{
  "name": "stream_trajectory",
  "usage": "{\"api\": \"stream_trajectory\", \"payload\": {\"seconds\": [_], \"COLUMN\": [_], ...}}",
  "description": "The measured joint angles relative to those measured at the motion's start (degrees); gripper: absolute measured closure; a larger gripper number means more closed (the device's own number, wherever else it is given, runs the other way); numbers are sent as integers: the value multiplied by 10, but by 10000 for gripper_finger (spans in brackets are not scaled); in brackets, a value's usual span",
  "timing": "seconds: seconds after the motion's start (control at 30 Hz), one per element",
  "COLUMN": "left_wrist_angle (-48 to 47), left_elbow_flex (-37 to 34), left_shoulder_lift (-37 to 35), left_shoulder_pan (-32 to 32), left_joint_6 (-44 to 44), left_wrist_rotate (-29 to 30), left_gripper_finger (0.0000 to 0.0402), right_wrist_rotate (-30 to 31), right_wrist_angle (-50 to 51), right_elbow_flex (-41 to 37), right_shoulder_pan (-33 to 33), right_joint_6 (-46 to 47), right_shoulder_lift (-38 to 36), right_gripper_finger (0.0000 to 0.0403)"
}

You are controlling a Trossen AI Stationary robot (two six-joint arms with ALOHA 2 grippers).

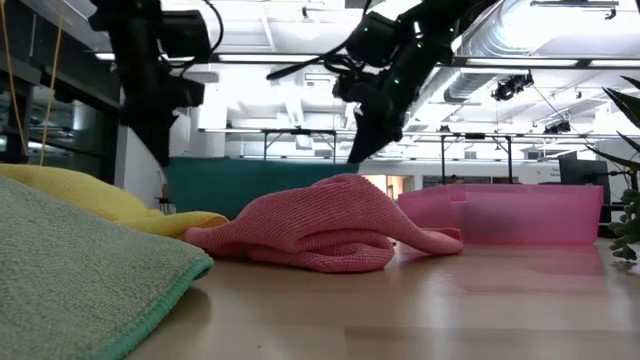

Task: Fold microfiber towels
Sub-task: Fold the blue microfiber cloth

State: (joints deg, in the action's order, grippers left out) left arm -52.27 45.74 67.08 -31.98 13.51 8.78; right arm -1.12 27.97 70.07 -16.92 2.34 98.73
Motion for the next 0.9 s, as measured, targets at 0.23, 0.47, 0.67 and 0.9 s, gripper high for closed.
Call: {"api": "stream_trajectory", "payload": {"seconds": [0.23,0.47,0.67,0.9], "left_wrist_angle": [8,-14,-19,-25], "left_elbow_flex": [-58,-38,-29,-29], "left_shoulder_lift": [0,-15,-52,-68], "left_shoulder_pan": [105,161,177,203], "left_joint_6": [108,170,220,278], "left_wrist_rotate": [-15,-60,-68,-109], "left_gripper_finger": [401,401,401,401], "right_wrist_rotate": [-14,-58,-83,-159], "right_wrist_angle": [-23,10,49,55], "right_elbow_flex": [-31,-17,-8,-8], "right_shoulder_pan": [46,53,54,68], "right_joint_6": [57,83,97,156], "right_shoulder_lift": [0,0,0,0], "right_gripper_finger": [403,403,403,403]}}
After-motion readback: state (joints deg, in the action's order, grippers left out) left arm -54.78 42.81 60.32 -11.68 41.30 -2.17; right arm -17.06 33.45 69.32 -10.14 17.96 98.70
